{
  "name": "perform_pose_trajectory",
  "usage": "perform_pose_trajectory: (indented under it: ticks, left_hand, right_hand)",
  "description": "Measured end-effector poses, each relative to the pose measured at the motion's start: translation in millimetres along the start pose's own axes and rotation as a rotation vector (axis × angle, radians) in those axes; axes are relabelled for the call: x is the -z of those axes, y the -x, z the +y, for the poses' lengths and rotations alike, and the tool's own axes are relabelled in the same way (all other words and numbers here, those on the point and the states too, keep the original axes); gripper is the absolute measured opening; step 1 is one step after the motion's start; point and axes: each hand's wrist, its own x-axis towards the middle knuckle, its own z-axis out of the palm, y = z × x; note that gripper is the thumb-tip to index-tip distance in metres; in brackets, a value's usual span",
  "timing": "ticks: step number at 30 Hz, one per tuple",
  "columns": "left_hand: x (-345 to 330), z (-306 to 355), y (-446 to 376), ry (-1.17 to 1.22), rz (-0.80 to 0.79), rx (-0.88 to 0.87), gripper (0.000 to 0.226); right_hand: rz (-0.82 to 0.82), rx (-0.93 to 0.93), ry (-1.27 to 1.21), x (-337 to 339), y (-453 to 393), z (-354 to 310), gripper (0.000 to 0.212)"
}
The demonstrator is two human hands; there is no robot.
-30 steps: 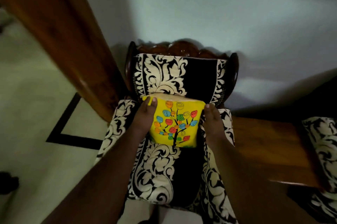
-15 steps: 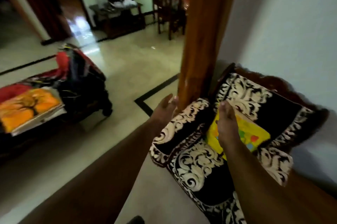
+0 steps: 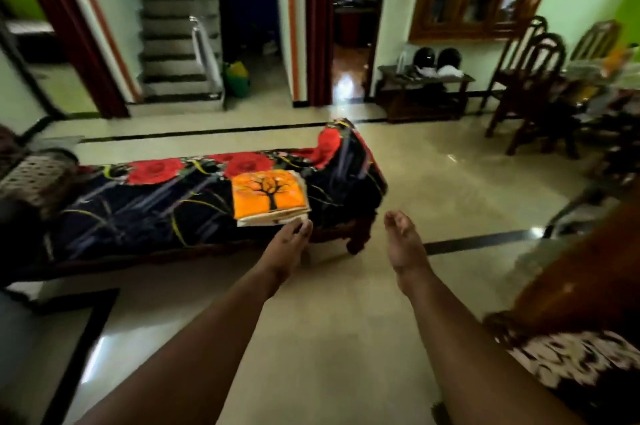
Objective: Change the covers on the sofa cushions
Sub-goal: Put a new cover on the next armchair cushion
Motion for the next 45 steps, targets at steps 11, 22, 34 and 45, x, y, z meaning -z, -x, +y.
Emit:
perform_pose_trajectory:
  ticks: [11,22,34,45]
  left_hand:
    - [132,-70,-146,-0.047,0.149,0.189,0.087]
    - [172,-113,-332,-0.077,0.240,0.399,0.075]
    - [268,-267,-610,-0.143,0.150,0.594,0.083]
    - [306,-462,-818,-0.110,0.066,1.032,0.108]
  right_hand:
    - [-0.202,-0.153,0.104,-173,-138,25,0.067]
    - [-0.323,-0.306,0.297,-252,-345,51,0.065]
    - [-0.377,-0.476,0.497,-433,-543,175,0.050]
    - [-0.239,-0.799,0.472,-564,-658,306,0.053]
